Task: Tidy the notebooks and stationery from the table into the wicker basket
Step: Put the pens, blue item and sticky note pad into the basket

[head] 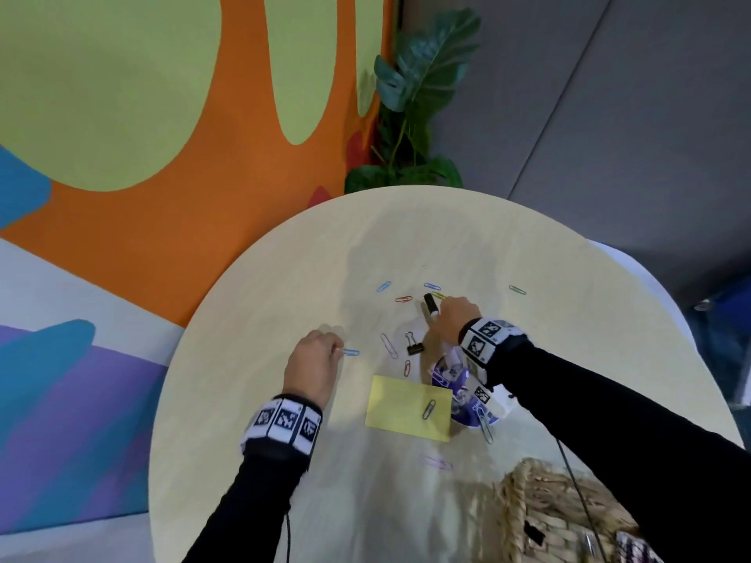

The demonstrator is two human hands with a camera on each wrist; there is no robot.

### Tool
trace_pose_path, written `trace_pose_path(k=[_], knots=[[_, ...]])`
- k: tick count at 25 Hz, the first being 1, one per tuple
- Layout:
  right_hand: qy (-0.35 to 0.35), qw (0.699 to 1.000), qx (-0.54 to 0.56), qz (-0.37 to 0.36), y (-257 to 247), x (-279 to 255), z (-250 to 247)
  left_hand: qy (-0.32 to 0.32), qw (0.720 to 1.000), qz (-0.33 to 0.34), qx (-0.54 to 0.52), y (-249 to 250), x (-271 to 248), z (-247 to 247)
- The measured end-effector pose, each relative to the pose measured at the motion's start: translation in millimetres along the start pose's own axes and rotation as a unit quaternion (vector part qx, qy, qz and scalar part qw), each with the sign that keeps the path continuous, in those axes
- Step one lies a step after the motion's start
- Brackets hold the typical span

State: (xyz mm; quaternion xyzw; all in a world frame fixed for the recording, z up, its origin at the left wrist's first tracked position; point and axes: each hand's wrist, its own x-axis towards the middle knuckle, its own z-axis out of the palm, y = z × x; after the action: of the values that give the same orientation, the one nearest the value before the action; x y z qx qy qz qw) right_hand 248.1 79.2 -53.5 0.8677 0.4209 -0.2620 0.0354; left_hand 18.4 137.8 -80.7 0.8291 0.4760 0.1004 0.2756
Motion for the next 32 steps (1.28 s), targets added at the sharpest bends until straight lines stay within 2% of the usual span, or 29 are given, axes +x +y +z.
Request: trace_pose_path(k=[4, 9, 13, 16, 18, 20, 23, 26, 29, 32], knots=[[0.046, 0.996, 0.080, -0.013, 18.7, -38.9, -35.5, -0.066, 0.997, 0.024, 0.034, 2.0, 21.4, 6.2], [0.143, 0.976, 0.161, -0.027, 66.1, -135.3, -72.2, -0.123, 0.989, 0.069, 0.051, -4.5, 36.4, 16.2], [0.145, 0.958, 0.245, 0.016, 106.3, -217.9, -64.5, -0.143, 0.982, 0.077, 0.098, 0.9, 42.6, 20.2], [0.118, 0.956, 0.262, 0.054, 128.7, -263.8, -32.2, -0.160, 0.979, 0.059, 0.109, 8.5, 40.2, 14.3], [0.061, 0.968, 0.232, 0.075, 139.7, -283.5, -0.4, -0.150, 0.985, 0.039, 0.078, 21.7, 31.6, 7.7], [-0.009, 0.975, 0.200, 0.097, 145.7, -290.7, 33.4, -0.118, 0.992, 0.047, 0.026, 43.7, 19.1, -1.0], [-0.071, 0.981, 0.119, 0.133, 148.1, -284.5, 77.2, -0.081, 0.988, 0.111, -0.071, 91.5, -16.2, -18.6], [-0.085, 0.982, 0.075, 0.152, 140.2, -271.0, 108.5, -0.086, 0.973, 0.190, -0.103, 135.2, -64.6, -32.7], [-0.090, 0.984, 0.053, 0.144, 131.5, -267.8, 119.1, -0.129, 0.953, 0.252, -0.106, 163.3, -119.6, -35.8], [-0.096, 0.982, 0.062, 0.148, 131.5, -268.9, 114.4, -0.212, 0.925, 0.308, -0.065, 183.5, -177.1, -22.8]])
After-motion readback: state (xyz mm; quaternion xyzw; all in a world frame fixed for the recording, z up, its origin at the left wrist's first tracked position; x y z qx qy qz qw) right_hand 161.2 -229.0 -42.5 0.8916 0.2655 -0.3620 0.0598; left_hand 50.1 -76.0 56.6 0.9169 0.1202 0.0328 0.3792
